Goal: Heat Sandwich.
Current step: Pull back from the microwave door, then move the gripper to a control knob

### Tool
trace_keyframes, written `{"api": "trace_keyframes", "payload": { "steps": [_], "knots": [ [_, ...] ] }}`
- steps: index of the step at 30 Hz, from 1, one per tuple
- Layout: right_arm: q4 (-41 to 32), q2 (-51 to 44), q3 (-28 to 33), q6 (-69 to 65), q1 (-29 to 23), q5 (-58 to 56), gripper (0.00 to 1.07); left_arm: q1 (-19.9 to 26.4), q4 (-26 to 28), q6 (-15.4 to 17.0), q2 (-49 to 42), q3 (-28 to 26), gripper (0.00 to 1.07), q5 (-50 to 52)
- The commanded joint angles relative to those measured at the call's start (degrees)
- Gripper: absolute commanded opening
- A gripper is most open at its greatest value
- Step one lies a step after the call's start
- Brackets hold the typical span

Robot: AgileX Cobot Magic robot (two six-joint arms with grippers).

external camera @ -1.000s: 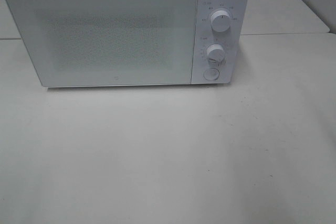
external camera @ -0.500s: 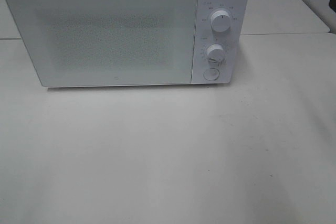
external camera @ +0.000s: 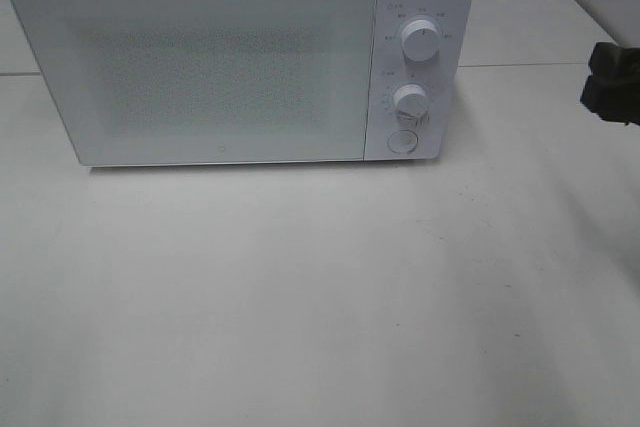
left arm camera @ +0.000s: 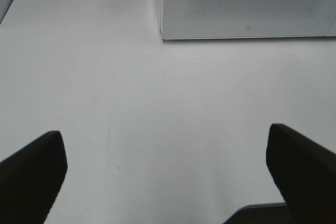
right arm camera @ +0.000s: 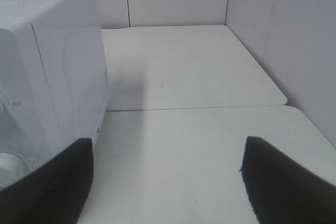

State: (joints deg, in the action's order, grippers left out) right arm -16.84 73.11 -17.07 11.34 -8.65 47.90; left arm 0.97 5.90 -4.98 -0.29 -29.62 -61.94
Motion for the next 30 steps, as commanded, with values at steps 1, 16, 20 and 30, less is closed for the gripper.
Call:
{"api": "trace_keyframes", "payload": {
  "steps": [1, 16, 20, 30],
  "knots": [
    [-9.00, 4.53, 0.29, 5.61, -6.30, 8.54, 0.76, 0.11, 0.23, 0.34, -0.97, 0.06, 0.97, 0.69],
    [-22.69, 18.74, -2.18, 8.77, -25.21, 21.43, 0.76, 0.11, 0.23, 0.34, -0.97, 0.06, 0.97, 0.69],
    [-26.36, 22.23, -4.35, 8.94, -29.39, 23.61, 0.76, 0.11, 0.23, 0.34, -0.97, 0.06, 0.97, 0.69],
    [-31.05, 29.62, -12.32, 10.71, -35.52, 26.59, 0.76, 0.11, 0.17, 0.34, -0.97, 0.06, 0.97, 0.69]
  ]
}}
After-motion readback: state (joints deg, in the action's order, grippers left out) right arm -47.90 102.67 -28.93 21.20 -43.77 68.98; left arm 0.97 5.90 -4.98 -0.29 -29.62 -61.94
